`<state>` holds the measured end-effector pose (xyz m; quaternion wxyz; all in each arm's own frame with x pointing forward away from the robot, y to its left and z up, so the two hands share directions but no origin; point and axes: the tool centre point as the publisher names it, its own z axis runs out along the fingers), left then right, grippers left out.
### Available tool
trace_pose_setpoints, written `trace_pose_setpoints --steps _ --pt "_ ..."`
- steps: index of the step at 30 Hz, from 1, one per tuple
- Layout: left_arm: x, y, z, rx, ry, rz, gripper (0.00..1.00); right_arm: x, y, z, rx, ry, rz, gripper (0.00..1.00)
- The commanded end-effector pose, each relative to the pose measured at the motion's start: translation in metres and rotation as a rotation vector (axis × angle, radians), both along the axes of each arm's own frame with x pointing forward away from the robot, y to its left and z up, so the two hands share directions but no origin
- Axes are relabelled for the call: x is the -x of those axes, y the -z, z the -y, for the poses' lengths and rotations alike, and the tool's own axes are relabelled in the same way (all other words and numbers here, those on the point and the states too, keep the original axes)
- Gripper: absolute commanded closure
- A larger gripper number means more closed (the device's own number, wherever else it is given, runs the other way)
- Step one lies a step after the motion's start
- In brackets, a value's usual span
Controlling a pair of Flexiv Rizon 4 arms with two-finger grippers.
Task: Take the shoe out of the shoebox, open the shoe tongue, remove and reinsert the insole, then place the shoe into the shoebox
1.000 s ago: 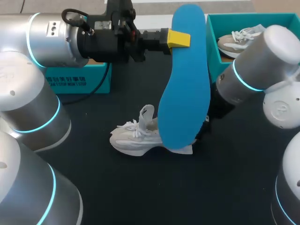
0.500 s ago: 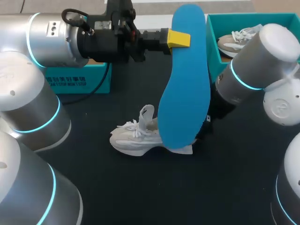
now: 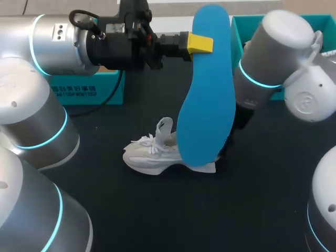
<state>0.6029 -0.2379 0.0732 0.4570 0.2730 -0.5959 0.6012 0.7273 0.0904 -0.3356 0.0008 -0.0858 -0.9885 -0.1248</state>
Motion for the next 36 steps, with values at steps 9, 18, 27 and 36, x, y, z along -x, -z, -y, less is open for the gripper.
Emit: trace_pose_setpoints --steps 9,18,27,36 --pt "0.002 0.002 0.000 0.001 -0.003 -0.001 1.00 -0.013 -0.004 -0.019 0.058 0.073 0.022 0.00" --pt "0.002 0.002 0.000 0.001 -0.003 -0.001 1.00 -0.012 -0.007 -0.022 0.079 0.098 0.012 0.00" --pt "0.002 0.002 0.000 0.001 -0.003 -0.001 1.00 -0.017 -0.009 -0.026 0.081 0.100 0.018 0.00" --pt "0.002 0.002 0.000 0.001 -0.003 -0.001 1.00 -0.054 0.006 -0.052 0.068 0.100 0.033 0.00"
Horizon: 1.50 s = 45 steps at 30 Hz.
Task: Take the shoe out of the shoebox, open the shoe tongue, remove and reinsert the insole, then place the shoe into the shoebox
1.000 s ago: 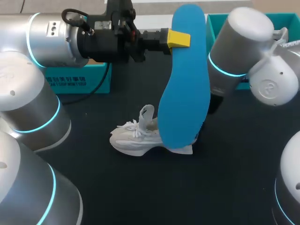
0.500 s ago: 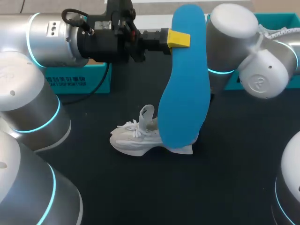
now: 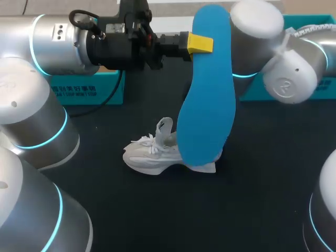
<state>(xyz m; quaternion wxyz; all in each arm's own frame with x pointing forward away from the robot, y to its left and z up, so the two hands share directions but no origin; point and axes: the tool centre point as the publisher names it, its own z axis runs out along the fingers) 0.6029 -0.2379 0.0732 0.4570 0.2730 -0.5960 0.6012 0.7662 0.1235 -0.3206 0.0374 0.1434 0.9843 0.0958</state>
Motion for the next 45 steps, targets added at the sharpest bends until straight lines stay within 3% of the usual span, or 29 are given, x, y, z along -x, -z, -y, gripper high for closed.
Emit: trace_pose_setpoints --steps 1,9,10,11,13,17,21,23,25,33,37,42,45 --pt "0.002 0.002 0.000 0.001 -0.003 -0.001 1.00 -0.018 0.027 -0.023 -0.001 -0.029 -0.024 0.00" --pt "0.002 0.002 0.000 0.001 -0.003 -0.001 1.00 -0.024 0.060 -0.036 0.041 -0.055 -0.102 0.00" --pt "0.002 0.002 0.000 0.001 -0.003 -0.001 1.00 -0.024 0.064 -0.035 0.043 -0.068 -0.105 0.05" --pt "0.002 0.002 0.000 0.001 -0.003 -0.001 1.00 -0.024 0.068 -0.035 0.034 -0.069 -0.109 0.50" --pt "0.002 0.002 0.000 0.001 -0.003 -0.001 1.00 -0.023 0.073 -0.033 0.038 -0.066 -0.125 0.56" --pt "0.002 0.002 0.000 0.001 -0.003 -0.001 1.00 -0.022 0.081 -0.032 0.045 -0.062 -0.146 0.55" --pt "0.002 0.002 0.000 0.001 -0.003 -0.001 1.00 -0.019 0.087 -0.031 0.044 -0.057 -0.164 0.61" --pt "0.002 0.002 0.000 0.001 -0.003 -0.001 1.00 -0.017 0.088 -0.030 0.051 -0.049 -0.179 0.73" --pt "0.002 0.002 0.000 0.001 -0.003 -0.001 1.00 -0.015 0.088 -0.028 0.059 -0.039 -0.194 1.00" --pt "0.002 0.002 0.000 0.001 -0.003 -0.001 1.00 -0.007 0.078 -0.023 0.060 0.016 -0.222 1.00" --pt "0.002 0.002 0.000 0.001 -0.003 -0.001 1.00 0.003 0.067 -0.022 -0.036 0.101 -0.247 1.00" --pt "0.002 0.002 0.000 0.001 -0.003 -0.001 1.00 0.023 0.047 -0.012 -0.138 0.422 -0.293 1.00" --pt "0.002 0.002 0.000 0.001 -0.003 -0.001 1.00 0.032 0.038 -0.013 -0.182 0.591 -0.280 1.00"
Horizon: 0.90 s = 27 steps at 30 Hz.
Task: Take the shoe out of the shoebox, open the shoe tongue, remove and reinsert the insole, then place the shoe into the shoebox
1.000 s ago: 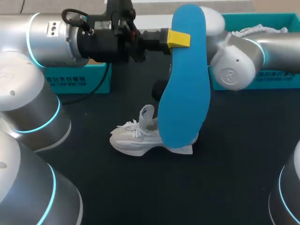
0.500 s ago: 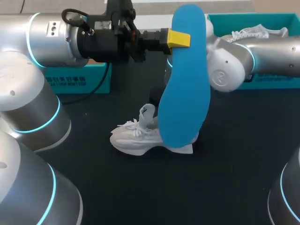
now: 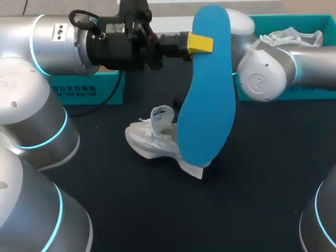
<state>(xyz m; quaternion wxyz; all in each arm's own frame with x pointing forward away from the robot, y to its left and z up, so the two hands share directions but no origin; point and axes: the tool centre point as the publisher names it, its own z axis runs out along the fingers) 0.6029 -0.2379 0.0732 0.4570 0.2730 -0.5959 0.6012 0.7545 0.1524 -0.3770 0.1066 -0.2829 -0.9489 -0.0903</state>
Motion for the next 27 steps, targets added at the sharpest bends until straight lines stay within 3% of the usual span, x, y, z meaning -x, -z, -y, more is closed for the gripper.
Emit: trace_pose_setpoints --steps 1,6,9,25,27 --pt "0.0017 0.0017 -0.0003 0.001 -0.003 -0.001 1.00 0.0214 -0.0204 0.0148 -0.068 0.391 0.034 1.00" --pt "0.0017 0.0017 -0.0003 0.001 -0.003 -0.001 1.00 0.0230 -0.0197 0.0104 -0.087 0.534 0.088 1.00" --pt "0.0017 0.0017 -0.0003 0.001 -0.003 -0.001 1.00 0.0214 -0.0193 0.0140 -0.037 0.618 0.125 1.00" --pt "0.0017 0.0017 -0.0003 0.001 -0.003 -0.001 1.00 0.0214 -0.0193 0.0140 -0.037 0.618 0.125 1.00" --pt "0.0017 0.0017 -0.0003 0.001 -0.003 -0.001 1.00 0.0194 -0.0160 0.0157 -0.001 0.673 0.122 1.00"
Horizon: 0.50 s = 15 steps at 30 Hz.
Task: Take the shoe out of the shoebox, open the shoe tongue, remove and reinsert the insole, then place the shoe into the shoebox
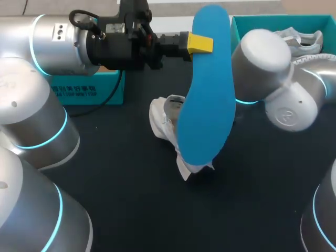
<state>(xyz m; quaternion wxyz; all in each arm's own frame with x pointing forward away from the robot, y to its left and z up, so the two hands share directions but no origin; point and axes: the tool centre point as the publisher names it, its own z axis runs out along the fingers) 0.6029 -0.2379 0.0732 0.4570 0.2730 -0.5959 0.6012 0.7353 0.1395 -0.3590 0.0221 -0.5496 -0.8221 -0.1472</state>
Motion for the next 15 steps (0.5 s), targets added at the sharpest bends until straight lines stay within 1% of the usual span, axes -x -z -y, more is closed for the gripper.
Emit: trace_pose_setpoints --steps 1,3,5,7,9,10,12,15 --pt "0.002 0.002 0.000 0.001 -0.003 -0.001 1.00 0.000 0.003 0.003 0.022 0.071 -0.009 1.00" --pt "0.002 0.002 0.000 0.001 -0.003 -0.001 1.00 -0.001 0.008 0.004 0.022 0.132 -0.014 1.00" --pt "0.002 0.002 0.000 0.001 -0.003 -0.001 1.00 -0.001 0.013 0.002 0.001 0.169 -0.017 1.00" --pt "0.002 0.002 0.000 0.001 -0.003 -0.001 1.00 -0.001 0.019 0.002 0.009 0.203 -0.036 1.00" --pt "0.002 0.002 0.000 0.001 -0.003 -0.001 1.00 -0.002 0.023 0.000 -0.010 0.210 -0.029 1.00" --pt "0.002 0.002 0.000 0.001 -0.003 -0.001 1.00 -0.002 0.025 -0.001 0.001 0.218 -0.037 1.00" --pt "0.002 0.002 0.000 0.001 -0.003 -0.001 1.00 -0.002 0.028 -0.004 -0.018 0.224 -0.037 1.00" --pt "0.002 0.002 0.000 0.001 -0.003 -0.001 1.00 0.000 0.034 -0.005 -0.015 0.250 -0.043 1.00"
